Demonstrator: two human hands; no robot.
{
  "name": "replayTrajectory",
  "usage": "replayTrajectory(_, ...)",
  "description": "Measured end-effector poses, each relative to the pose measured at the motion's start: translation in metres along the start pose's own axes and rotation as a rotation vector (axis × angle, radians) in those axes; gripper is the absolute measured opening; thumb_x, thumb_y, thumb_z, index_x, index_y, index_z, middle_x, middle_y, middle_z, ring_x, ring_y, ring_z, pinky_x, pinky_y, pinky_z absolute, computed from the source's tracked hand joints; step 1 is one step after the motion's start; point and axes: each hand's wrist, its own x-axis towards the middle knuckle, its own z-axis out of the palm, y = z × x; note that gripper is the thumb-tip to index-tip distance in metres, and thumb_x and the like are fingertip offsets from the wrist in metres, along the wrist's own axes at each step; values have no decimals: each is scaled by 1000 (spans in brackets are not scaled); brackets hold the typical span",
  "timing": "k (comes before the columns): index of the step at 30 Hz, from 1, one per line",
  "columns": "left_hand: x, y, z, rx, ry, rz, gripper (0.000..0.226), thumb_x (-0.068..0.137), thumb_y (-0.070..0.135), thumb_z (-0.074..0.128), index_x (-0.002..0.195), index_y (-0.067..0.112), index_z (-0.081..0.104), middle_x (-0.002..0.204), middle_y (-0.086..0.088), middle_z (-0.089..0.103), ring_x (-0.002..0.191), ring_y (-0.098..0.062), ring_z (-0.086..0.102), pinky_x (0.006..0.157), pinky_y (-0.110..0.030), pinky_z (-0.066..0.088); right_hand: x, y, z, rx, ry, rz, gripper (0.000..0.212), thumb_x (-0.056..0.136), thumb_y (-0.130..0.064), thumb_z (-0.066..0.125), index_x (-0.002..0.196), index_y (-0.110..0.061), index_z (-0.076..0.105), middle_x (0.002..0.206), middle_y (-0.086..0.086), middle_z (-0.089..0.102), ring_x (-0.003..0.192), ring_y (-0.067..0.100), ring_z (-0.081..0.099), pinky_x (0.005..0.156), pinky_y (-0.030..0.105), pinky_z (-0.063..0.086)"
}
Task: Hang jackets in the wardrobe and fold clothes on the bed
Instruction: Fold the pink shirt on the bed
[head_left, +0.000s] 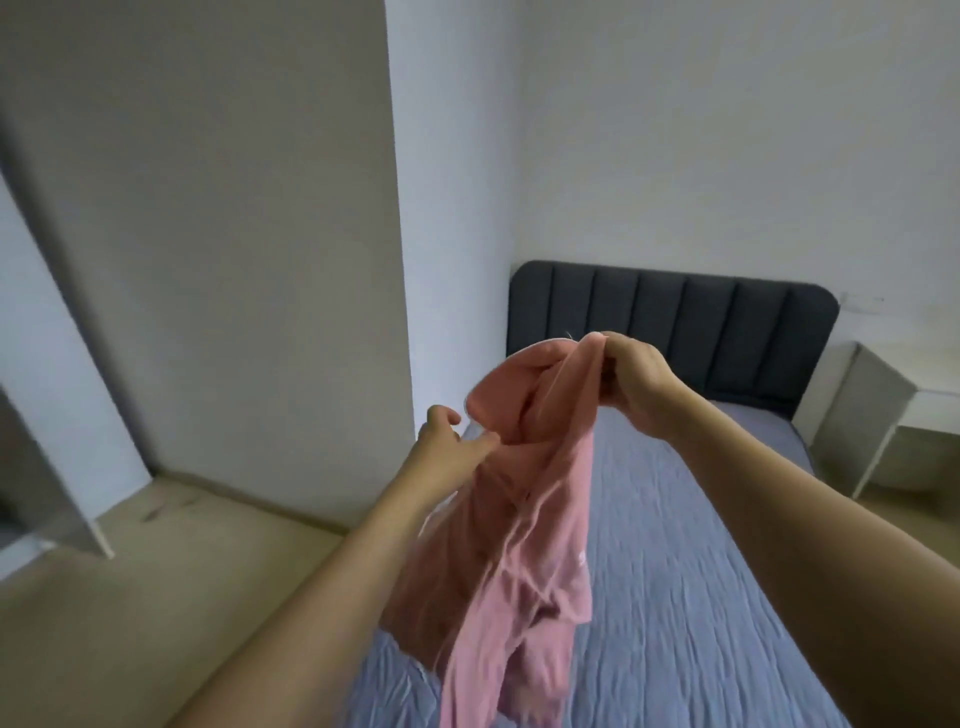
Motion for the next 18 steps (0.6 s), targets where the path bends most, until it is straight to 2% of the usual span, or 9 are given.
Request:
replayTrajectory(2, 14, 9, -16, -99, 9, 2, 67, 77, 52, 72, 130, 27, 38, 120, 1, 46, 106, -19, 56, 86, -36, 50, 5, -8, 12, 74, 31, -11, 38, 84, -18, 44, 55, -18, 70, 65, 3, 69, 61, 15, 65, 58, 27, 51)
replayTrajectory(3, 20, 14, -20, -108, -24, 41, 59, 79, 49, 71, 127, 28, 43, 115, 0, 50, 102, -19, 58, 80, -34, 51, 7, -12, 16, 97, 18, -16, 37, 81, -21, 42, 51, -17, 65, 61, 2, 65, 60, 15, 62, 59, 27, 48)
replayTrajectory(5, 26, 28, -22, -62, -74, 134, 20, 85, 35, 66, 98, 23, 58, 90, 0, 60, 79, -20, 61, 64, -32, 51, 10, -20, 21, 127, -27, 17, 31, 74, -35, 43, 52, -18, 58, 59, 3, 59, 61, 18, 56, 60, 28, 45)
replayTrajectory(6, 28, 34, -19, -36, -61, 176, 11, 87, 27, 61, 80, 19, 58, 76, -2, 60, 68, -21, 59, 59, -33, 51, 10, -24, 22, 94, -51, 50, 34, 71, -43, 48, 54, -17, 60, 59, 3, 60, 60, 19, 58, 59, 27, 47)
replayTrajectory(7, 29, 38, -16, -30, -30, 196, 20, 87, 21, 56, 68, 17, 55, 67, -2, 57, 62, -23, 57, 54, -33, 50, 9, -25, 21, -34, -61, 54, 36, 69, -49, 55, 57, -16, 64, 61, 2, 63, 60, 18, 61, 57, 25, 48)
replayTrajectory(10, 35, 45, -3, -173, 129, 152, 27, 87, 20, 50, 60, 14, 50, 61, -3, 49, 61, -21, 46, 57, -30, 38, 7, -15, 9, -692, 34, -157, 12, 71, -28, 62, 76, -20, 54, 71, -1, 60, 61, 16, 55, 52, 26, 44)
replayTrajectory(11, 35, 47, 1, -275, 166, 100, 24, 85, 23, 50, 62, 14, 53, 64, -3, 50, 62, -21, 45, 59, -30, 36, 5, -9, 4, -833, 22, -222, 17, 72, -17, 58, 82, -23, 47, 74, -1, 57, 62, 17, 51, 51, 27, 42)
replayTrajectory(14, 35, 54, 12, -532, 177, -60, 19, 75, 29, 52, 71, 13, 62, 72, -2, 60, 65, -21, 52, 63, -32, 41, -6, 18, -9, -987, -68, -310, 43, 75, -2, 48, 104, -30, 32, 82, 2, 56, 68, 24, 55, 54, 35, 43)
replayTrajectory(18, 34, 56, 17, -657, 199, -104, 20, 73, 33, 52, 73, 15, 62, 71, 2, 56, 67, -20, 51, 63, -32, 41, -15, 58, -41, -999, 114, -130, 45, 74, 4, 41, 109, -23, 36, 87, 12, 60, 75, 33, 58, 62, 39, 49)
